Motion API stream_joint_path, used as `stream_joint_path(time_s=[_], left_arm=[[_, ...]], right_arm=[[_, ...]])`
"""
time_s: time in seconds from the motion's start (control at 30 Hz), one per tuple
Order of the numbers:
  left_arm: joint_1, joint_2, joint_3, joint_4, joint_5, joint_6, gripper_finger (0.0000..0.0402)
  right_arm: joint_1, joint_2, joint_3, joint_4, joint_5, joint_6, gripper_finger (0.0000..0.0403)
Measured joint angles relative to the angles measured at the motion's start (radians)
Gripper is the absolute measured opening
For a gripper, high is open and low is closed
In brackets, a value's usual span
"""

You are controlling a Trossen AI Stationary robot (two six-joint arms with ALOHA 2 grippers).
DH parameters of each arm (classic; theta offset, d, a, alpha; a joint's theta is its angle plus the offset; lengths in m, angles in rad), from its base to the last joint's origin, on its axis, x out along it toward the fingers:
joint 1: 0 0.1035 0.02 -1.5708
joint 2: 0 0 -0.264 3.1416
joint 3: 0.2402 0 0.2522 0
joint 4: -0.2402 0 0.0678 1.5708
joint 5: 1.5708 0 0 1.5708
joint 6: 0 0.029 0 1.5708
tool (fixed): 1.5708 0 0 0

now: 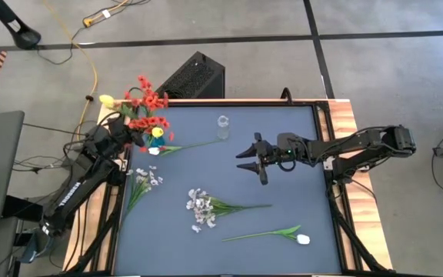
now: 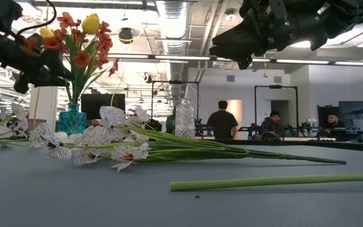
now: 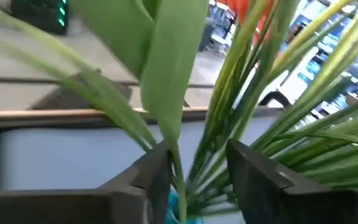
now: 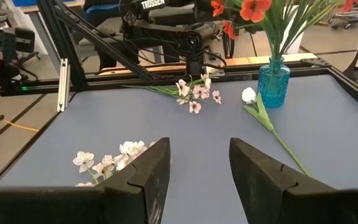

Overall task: Sort flowers into vase by color
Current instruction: Put the yellow tulip into the blue vase

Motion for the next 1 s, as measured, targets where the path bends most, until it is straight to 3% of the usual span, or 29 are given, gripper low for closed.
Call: stream_joint_path(time_s=[0.17, 0.37, 0.57, 0.83, 1.0], left_arm=[[0.0, 0.001, 0.007, 0.003, 0.108, -0.083, 0.018], [0.0, 0.001, 0.008, -0.032, 0.163, -0.156, 0.019], [0.001, 0.001, 0.008, -0.06, 0.109, -0.166, 0.019], [0.0, 0.002, 0.048, -0.088, 0.139, -0.161, 0.019], [-0.001, 0.002, 0.161, -0.253, 0.087, -0.138, 0.019]], right_arm=[[0.0, 0.0, 0.0, 0.009, 0.0, 0.005, 0.0191], [0.0, 0.0, 0.0, 0.008, 0.0, 0.06, 0.0191], [0.0, 0.0, 0.025, -0.005, 0.0, 0.063, 0.0191], [0.001, 0.0, 0.059, -0.072, -0.001, 0.027, 0.0191], [0.0, 0.0, 0.059, -0.083, -0.001, -0.004, 0.0191]])
